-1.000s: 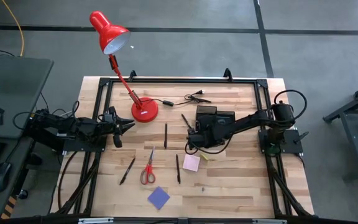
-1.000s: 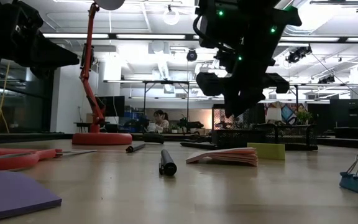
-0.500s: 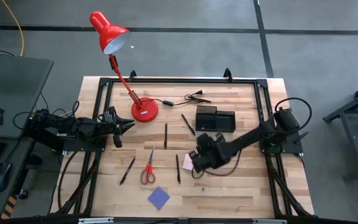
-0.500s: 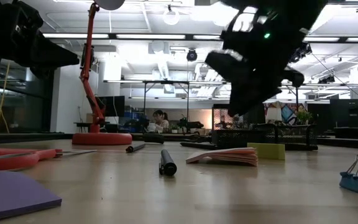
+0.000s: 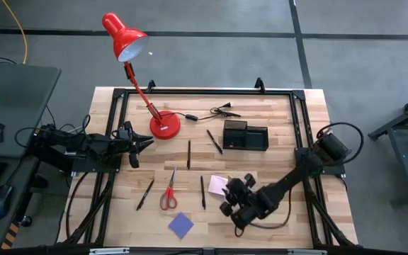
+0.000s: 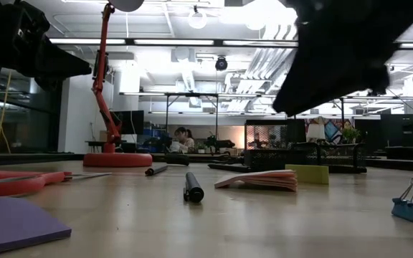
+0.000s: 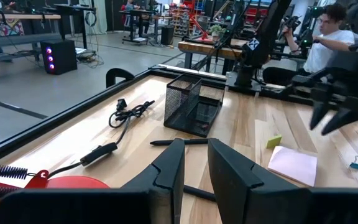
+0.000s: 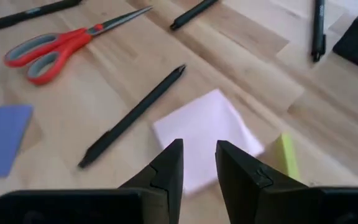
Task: Pick and place office supplies into organizer
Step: Put the blue paper clip into the desk organizer
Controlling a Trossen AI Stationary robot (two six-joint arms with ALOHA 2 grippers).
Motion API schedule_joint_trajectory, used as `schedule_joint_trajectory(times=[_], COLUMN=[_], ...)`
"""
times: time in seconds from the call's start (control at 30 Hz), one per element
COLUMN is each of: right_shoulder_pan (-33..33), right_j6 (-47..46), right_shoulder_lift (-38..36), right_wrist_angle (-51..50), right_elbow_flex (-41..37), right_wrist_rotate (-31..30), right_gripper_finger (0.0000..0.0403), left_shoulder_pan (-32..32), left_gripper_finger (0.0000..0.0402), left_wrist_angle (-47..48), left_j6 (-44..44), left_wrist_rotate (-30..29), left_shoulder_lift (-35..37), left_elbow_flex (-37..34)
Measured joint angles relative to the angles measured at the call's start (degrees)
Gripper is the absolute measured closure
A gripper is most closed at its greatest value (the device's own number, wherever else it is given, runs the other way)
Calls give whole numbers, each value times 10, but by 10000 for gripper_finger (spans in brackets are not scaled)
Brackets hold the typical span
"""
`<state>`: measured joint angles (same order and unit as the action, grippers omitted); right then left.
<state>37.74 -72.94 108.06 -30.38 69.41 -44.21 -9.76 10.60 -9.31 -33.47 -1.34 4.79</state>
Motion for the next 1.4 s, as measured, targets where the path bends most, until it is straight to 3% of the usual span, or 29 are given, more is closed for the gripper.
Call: schedule_joint_trajectory(times=[0.37,0.6,0.77,0.9,1.03,1.4], right_shoulder_pan=[90,129,134,131,125,125], right_j6=[-96,-212,-258,-273,-289,-292], right_shoulder_lift=[30,30,31,49,68,75], right_wrist_angle=[-2,4,9,34,55,93], right_elbow_flex=[0,0,0,0,0,0], right_wrist_rotate=[-42,-79,-70,-49,1,23], right_gripper_finger=[312,257,206,188,187,205], left_shoulder_pan=[0,0,0,0,0,0], left_gripper_finger=[341,339,341,339,340,340], left_wrist_angle=[0,0,0,0,0,0], left_j6=[0,0,0,0,0,0], left_wrist_rotate=[0,0,0,0,0,0], left_shoulder_lift=[0,0,0,0,0,0], left_elbow_flex=[0,0,0,0,0,0])
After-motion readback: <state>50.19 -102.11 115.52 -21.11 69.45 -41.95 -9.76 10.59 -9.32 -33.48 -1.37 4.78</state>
